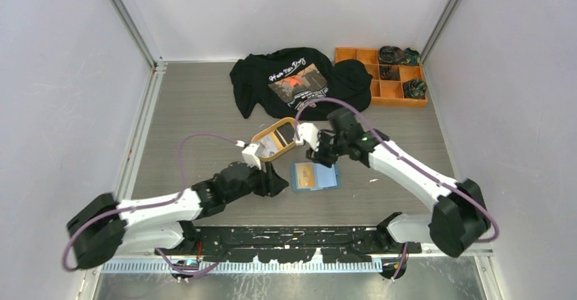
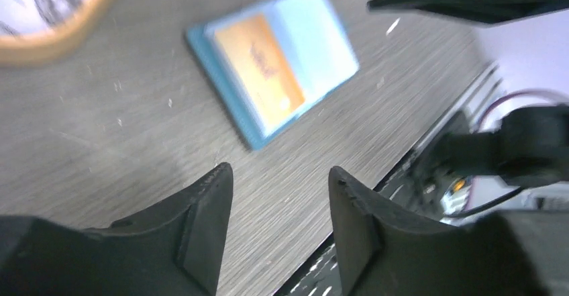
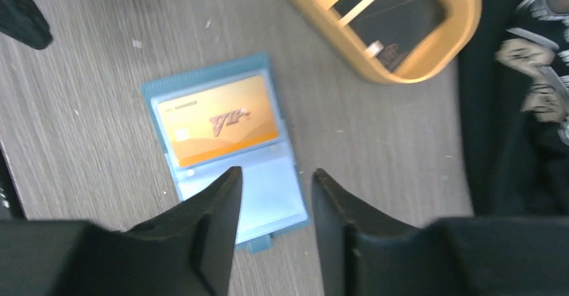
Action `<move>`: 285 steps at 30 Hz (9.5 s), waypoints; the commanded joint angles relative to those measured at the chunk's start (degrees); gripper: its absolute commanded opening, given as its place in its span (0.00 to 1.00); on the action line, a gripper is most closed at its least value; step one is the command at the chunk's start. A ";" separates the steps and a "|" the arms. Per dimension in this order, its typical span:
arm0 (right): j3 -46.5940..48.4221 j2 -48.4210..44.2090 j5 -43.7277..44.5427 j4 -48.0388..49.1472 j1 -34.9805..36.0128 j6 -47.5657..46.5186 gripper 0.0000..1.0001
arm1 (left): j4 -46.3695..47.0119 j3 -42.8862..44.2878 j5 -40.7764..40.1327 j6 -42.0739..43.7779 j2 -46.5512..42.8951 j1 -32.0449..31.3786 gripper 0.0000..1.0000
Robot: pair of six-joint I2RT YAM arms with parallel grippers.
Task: Put the credit cards into the card holder
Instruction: Insert the credit card into the card holder, then pick up the credit card from the storage box, then insert the credit card into the card holder.
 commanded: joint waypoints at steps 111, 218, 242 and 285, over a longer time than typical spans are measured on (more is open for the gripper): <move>46.96 50.95 -23.39 3.83 0.90 77.02 0.37 | 11.03 2.47 15.54 -1.59 10.41 31.68 0.29; 45.12 43.17 -21.74 -7.40 -9.22 64.97 0.02 | 7.07 -12.51 21.97 -11.86 -22.90 31.66 0.40; 6.72 -3.84 -50.52 22.64 -14.49 66.34 0.01 | 59.80 -11.17 6.83 -3.26 -4.75 4.28 0.68; 12.14 -4.27 -47.30 -10.05 -10.66 26.52 0.37 | 46.21 -7.82 6.87 -0.45 -9.12 2.76 0.00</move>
